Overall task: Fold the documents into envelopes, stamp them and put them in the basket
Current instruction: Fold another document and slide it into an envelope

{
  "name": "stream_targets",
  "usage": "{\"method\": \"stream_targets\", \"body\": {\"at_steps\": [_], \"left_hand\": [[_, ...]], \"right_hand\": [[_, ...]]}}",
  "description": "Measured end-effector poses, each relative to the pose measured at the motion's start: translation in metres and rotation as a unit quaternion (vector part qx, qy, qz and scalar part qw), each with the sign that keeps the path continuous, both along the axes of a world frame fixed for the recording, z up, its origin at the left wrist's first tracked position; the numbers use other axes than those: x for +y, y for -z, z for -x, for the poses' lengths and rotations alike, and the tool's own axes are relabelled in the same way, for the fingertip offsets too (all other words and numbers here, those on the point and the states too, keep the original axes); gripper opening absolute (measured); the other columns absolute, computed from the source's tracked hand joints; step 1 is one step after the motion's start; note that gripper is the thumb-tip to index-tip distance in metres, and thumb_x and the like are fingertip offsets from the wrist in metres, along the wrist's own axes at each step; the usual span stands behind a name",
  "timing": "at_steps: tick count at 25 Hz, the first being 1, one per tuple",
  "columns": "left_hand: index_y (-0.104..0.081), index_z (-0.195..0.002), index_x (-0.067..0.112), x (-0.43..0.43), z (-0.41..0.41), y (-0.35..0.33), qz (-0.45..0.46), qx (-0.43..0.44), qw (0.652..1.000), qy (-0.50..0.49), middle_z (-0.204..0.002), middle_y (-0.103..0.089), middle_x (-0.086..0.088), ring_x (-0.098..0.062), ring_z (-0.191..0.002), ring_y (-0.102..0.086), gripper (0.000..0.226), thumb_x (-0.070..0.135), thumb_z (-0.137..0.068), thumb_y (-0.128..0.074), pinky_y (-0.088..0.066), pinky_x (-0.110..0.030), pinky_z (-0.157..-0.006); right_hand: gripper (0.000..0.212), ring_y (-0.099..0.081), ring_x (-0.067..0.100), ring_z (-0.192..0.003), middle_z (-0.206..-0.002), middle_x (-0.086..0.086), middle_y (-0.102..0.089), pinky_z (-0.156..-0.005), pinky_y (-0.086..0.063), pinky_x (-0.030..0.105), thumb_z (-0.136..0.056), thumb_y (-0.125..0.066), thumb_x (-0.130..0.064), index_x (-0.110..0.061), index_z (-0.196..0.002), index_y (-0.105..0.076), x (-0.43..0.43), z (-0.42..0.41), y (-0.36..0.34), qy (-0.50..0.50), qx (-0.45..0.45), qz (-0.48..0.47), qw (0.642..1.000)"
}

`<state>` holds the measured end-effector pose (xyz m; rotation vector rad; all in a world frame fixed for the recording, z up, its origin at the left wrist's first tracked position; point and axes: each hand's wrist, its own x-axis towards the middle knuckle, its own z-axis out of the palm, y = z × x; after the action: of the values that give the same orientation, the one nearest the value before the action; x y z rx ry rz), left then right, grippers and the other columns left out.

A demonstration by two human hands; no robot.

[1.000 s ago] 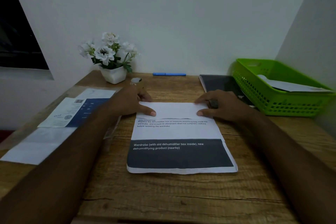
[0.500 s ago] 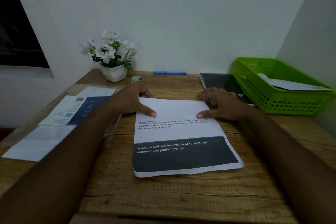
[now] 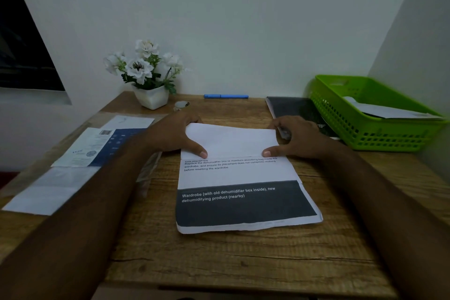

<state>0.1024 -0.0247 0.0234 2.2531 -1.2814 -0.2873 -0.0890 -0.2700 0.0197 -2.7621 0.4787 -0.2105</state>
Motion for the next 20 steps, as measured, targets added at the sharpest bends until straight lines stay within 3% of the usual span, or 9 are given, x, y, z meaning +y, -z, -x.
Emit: {"method": "stream_targets", "body": {"at_steps": [4, 7, 9, 12, 14, 17, 20], "left_hand": [[-0.056, -0.084, 0.033, -0.0003, 0.0010, -0.0001, 0.019, -0.027, 0.999, -0.018, -0.090, -0.055, 0.017, -0.005, -0.085, -0.053, 0.049, 0.050, -0.048, -0.087, -0.043, -0.030, -0.067], [-0.062, -0.079, 0.027, -0.0005, 0.0029, -0.0011, 0.060, -0.036, 0.997, -0.012, -0.086, -0.064, 0.008, -0.011, -0.082, -0.059, 0.042, 0.043, -0.051, -0.089, -0.048, -0.034, -0.065], [-0.059, -0.070, 0.026, -0.0003, 0.0032, -0.0010, 0.085, -0.044, 0.995, -0.016, -0.081, -0.063, 0.005, -0.014, -0.078, -0.059, 0.036, 0.036, -0.053, -0.089, -0.045, -0.034, -0.062], [-0.060, -0.067, 0.020, 0.0007, 0.0045, -0.0002, 0.111, -0.043, 0.993, -0.007, -0.078, -0.064, 0.000, -0.019, -0.075, -0.060, 0.032, 0.028, -0.056, -0.090, -0.044, -0.035, -0.059], [-0.064, -0.069, 0.015, 0.0009, 0.0049, 0.0002, 0.126, -0.040, 0.991, -0.003, -0.079, -0.066, -0.001, -0.018, -0.074, -0.061, 0.030, 0.023, -0.056, -0.090, -0.046, -0.037, -0.061], [-0.061, -0.065, 0.023, 0.0005, 0.0045, -0.0001, 0.124, -0.047, 0.991, -0.006, -0.073, -0.062, 0.006, -0.011, -0.071, -0.057, 0.030, 0.017, -0.057, -0.089, -0.044, -0.031, -0.063], [-0.060, -0.064, 0.026, 0.0010, 0.0034, -0.0011, 0.092, -0.056, 0.994, 0.006, -0.070, -0.062, 0.012, -0.003, -0.068, -0.056, 0.031, 0.013, -0.058, -0.088, -0.043, -0.022, -0.060]], "right_hand": [[0.076, -0.043, 0.013, -0.113, -0.119, -0.008, -0.054, -0.108, -0.024, 0.043, -0.050, -0.078, -0.070, -0.034, -0.112, -0.050, -0.0002, -0.0006, 0.0000, 0.009, -0.068, -0.014, 0.998], [0.078, -0.037, 0.010, -0.107, -0.123, -0.002, -0.058, -0.106, -0.025, 0.043, -0.056, -0.083, -0.059, -0.028, -0.120, -0.052, 0.0027, -0.0017, 0.0013, 0.031, -0.115, 0.020, 0.993], [0.069, -0.044, 0.010, -0.106, -0.118, -0.004, -0.063, -0.107, -0.029, 0.044, -0.061, -0.083, -0.053, -0.027, -0.117, -0.054, 0.0025, -0.0017, 0.0023, 0.033, -0.129, 0.015, 0.991], [0.046, -0.062, 0.015, -0.096, -0.099, -0.006, -0.070, -0.099, -0.044, 0.048, -0.066, -0.083, -0.044, -0.027, -0.104, -0.065, 0.0011, -0.0019, 0.0011, 0.026, -0.121, -0.016, 0.992], [0.035, -0.065, 0.013, -0.088, -0.090, -0.007, -0.072, -0.095, -0.048, 0.048, -0.068, -0.083, -0.041, -0.025, -0.098, -0.072, 0.0007, -0.0028, 0.0008, 0.029, -0.111, -0.025, 0.993], [0.013, -0.064, 0.007, -0.085, -0.081, -0.013, -0.073, -0.096, -0.047, 0.050, -0.073, -0.082, -0.034, -0.032, -0.083, -0.074, 0.0010, -0.0026, 0.0013, 0.018, -0.106, -0.039, 0.994], [0.019, -0.064, 0.002, -0.084, -0.077, -0.021, -0.070, -0.096, -0.047, 0.047, -0.077, -0.079, -0.026, -0.042, -0.073, -0.069, 0.0043, -0.0004, -0.0017, 0.004, -0.099, -0.048, 0.994]]}}
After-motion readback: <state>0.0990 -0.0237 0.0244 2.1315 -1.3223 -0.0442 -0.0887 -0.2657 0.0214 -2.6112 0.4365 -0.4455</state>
